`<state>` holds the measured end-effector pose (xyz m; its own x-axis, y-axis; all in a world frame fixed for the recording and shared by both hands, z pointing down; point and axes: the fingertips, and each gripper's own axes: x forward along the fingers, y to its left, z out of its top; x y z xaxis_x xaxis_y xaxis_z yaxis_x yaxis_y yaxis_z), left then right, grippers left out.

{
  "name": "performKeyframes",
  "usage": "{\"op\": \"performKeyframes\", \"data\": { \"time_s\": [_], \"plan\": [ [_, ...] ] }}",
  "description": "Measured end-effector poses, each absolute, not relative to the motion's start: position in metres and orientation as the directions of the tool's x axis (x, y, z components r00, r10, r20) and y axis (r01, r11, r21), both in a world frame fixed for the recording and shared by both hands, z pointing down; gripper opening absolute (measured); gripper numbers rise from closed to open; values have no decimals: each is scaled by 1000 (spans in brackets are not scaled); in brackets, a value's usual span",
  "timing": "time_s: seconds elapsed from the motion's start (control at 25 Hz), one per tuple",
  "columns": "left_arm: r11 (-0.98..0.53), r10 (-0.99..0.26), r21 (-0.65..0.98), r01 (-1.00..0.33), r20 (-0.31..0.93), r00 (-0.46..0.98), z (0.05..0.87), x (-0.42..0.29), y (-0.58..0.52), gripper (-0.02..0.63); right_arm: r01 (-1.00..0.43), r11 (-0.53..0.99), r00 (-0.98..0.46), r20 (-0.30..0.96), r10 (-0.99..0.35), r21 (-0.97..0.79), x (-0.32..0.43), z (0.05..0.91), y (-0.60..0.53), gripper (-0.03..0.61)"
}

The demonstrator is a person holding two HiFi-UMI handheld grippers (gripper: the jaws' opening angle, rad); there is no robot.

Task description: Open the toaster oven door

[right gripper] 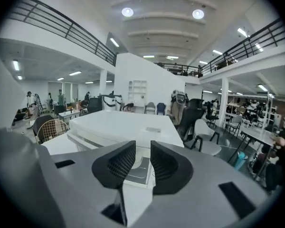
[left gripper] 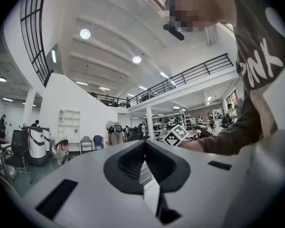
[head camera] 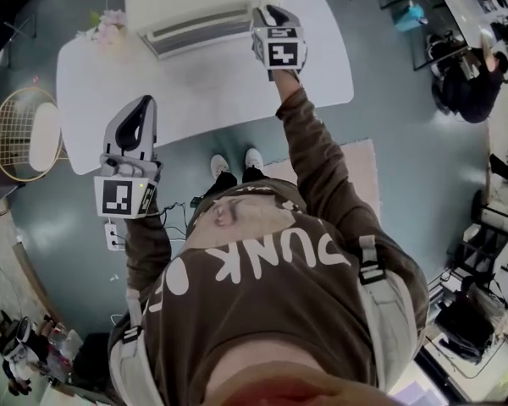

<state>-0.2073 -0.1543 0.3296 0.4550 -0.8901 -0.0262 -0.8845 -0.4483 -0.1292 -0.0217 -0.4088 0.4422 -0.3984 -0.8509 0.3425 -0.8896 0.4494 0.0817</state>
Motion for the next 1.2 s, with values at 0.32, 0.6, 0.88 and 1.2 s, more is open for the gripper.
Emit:
{"op": "performKeyframes", "data": {
  "time_s": [0.32, 0.6, 0.88, 1.2],
  "plan": [
    [-425, -902, -143, -894, -16, 431, 329, -222, -171, 3, -896, 442, -394, 522, -757, -35, -42, 509, -453, 109],
    [-429, -900, -137, -893, -15, 435, 331, -222, -184, 3, -885, 442, -437, 586, -683, -145, -56, 515, -458, 135],
    [-427, -901, -141, -893, -14, 433, 328, -221, -187, 3, -879, 453, -453, 556, -697, -147, -57, 517, -454, 143],
    [-426, -902, -144, -893, -5, 431, 327, -216, -187, 3, -877, 467, -459, 490, -741, -114, -49, 515, -428, 141]
  ]
}}
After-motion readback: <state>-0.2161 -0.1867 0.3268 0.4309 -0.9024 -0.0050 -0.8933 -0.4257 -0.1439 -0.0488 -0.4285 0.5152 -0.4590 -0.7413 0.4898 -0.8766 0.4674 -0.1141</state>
